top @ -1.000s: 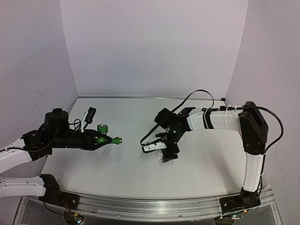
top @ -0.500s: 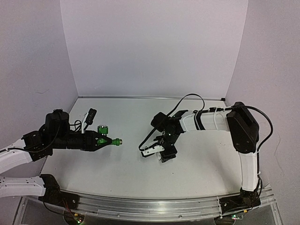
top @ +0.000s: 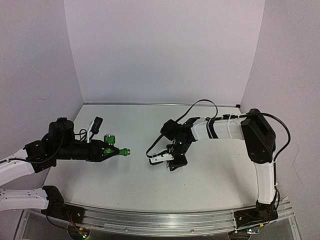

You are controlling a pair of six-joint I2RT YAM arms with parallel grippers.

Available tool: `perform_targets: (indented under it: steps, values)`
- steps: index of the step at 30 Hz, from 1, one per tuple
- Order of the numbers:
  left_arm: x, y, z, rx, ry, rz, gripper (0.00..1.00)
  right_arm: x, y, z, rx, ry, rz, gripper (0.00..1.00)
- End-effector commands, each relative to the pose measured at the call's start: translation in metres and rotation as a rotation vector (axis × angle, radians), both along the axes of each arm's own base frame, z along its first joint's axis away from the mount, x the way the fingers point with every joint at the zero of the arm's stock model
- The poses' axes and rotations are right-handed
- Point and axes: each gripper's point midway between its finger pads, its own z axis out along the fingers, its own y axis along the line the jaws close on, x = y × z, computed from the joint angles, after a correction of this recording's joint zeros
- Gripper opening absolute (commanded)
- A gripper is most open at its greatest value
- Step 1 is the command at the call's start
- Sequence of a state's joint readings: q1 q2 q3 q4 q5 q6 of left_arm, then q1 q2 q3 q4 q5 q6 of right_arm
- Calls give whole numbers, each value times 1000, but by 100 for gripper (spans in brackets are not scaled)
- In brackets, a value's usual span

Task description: Install the water faucets

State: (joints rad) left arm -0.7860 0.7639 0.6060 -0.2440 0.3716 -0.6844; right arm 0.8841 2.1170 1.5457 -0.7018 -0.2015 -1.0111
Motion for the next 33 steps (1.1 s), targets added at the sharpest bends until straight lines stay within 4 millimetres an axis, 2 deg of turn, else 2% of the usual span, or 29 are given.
perform_targets:
  steps: [1, 5, 7, 9, 11, 13, 16, 20, 27, 30, 33]
  values:
    - [5, -3, 21, -69, -23, 18, 0, 8, 14, 35, 132, 58, -254, 0]
    - [9, -12, 30, -117, 2, 9, 0, 2, 16, 70, 305, 127, -418, 0]
    - [13, -18, 34, -133, 29, 6, 0, 2, 15, 97, 419, 129, -473, 0]
    - [16, -25, 40, -145, 45, -1, 0, 10, 9, 118, 534, 116, -585, 0]
    - [21, -29, 47, -152, 54, 3, 0, 25, -2, 147, 639, 72, -725, 0]
    - [27, -34, 57, -176, 56, 7, 0, 28, -12, 175, 713, 67, -783, 0]
    - [32, -45, 74, -225, 66, -14, 0, 17, -21, 208, 782, 37, -729, 0]
    - [35, -67, 101, -300, 95, -92, 0, 1, -35, 269, 979, -21, -676, 0]
    - [26, -95, 141, -410, 184, -267, 0, -66, -37, 352, 1261, -10, -287, 0]
    - [21, -100, 151, -452, 223, -317, 0, -84, -36, 375, 1334, -19, -153, 0]
    - [20, -103, 157, -490, 280, -333, 0, -89, -28, 381, 1334, 2, -74, 0]
